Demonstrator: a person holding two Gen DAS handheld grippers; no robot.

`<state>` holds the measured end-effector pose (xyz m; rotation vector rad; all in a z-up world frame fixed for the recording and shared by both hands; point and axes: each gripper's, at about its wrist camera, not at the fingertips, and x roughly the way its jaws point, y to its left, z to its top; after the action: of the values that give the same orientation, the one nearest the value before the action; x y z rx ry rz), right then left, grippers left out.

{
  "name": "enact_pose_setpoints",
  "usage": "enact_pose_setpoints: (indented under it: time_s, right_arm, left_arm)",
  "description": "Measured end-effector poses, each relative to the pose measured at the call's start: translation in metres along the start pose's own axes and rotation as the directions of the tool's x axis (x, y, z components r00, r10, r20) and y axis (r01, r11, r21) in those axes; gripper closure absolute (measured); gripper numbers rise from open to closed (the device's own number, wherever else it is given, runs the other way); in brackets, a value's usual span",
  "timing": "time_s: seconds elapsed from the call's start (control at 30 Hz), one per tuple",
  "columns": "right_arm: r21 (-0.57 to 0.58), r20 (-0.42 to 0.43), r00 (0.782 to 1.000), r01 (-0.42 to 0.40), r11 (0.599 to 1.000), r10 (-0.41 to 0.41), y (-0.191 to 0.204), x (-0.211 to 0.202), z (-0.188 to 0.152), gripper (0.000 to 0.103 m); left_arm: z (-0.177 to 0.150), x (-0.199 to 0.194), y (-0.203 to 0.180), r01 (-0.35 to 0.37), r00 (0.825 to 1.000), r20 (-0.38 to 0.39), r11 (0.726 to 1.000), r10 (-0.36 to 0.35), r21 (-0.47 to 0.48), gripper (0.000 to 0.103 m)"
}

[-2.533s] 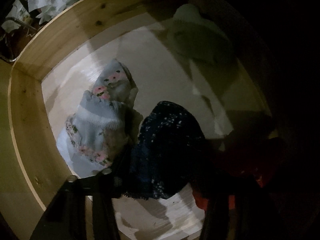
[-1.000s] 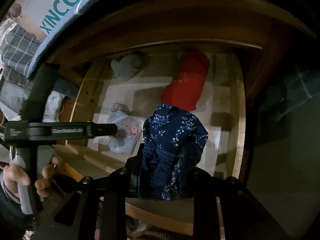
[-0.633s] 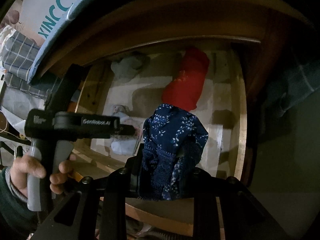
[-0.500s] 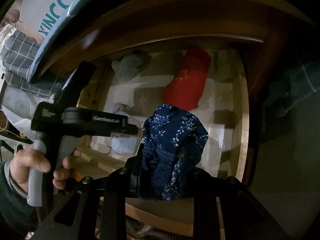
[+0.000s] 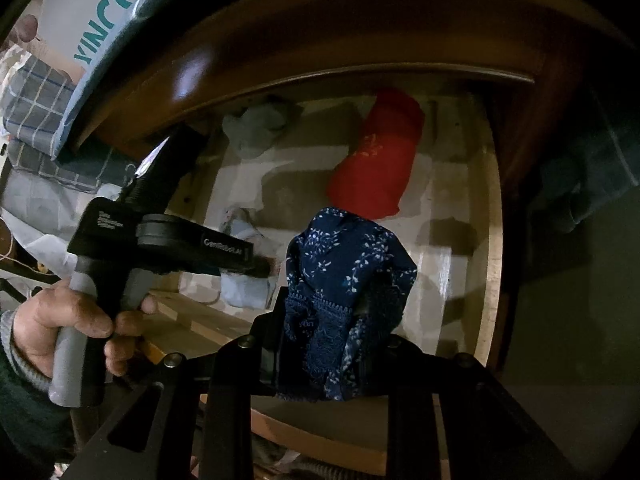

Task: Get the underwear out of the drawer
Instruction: 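Grasp the light blue floral sock with the left tool while the right tool holds the navy cloth, then carry the light blue floral sock up to the white box with the left tool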

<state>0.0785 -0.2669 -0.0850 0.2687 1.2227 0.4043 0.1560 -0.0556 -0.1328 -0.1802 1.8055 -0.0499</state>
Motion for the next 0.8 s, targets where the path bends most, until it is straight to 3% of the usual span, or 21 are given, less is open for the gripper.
enact_pose_setpoints:
  time_s: [0.3, 0.53, 0.63, 0.8]
  right_arm:
    - [-0.009, -0.004, 0.999, 0.034, 0.999, -0.034, 0.005, 0.004, 0.001, 0.08]
    - [-0.006, -0.005, 0.999, 0.046, 0.999, -0.046, 0.007, 0.006, 0.001, 0.08]
    - [-0.009, -0.002, 0.998, 0.057, 0.998, -0.057, 0.008, 0.006, 0.001, 0.08]
    - [-0.018, 0.0, 0.997, 0.076, 0.997, -0.076, 0.01, 0.005, 0.0, 0.08]
  left_arm:
    - [-0.009, -0.018, 0.008, 0.031, 0.998, 0.058, 1.0, -0.031, -0.003, 0.077]
    - [-0.03, -0.048, 0.016, 0.063, 0.987, 0.146, 0.997, -0.069, 0.042, 0.077]
    - [-0.047, -0.067, 0.011, 0.017, 0.964, 0.261, 0.995, -0.042, 0.096, 0.077]
    - [-0.08, -0.092, 0.0, -0.035, 0.907, 0.419, 0.99, -0.027, 0.139, 0.077]
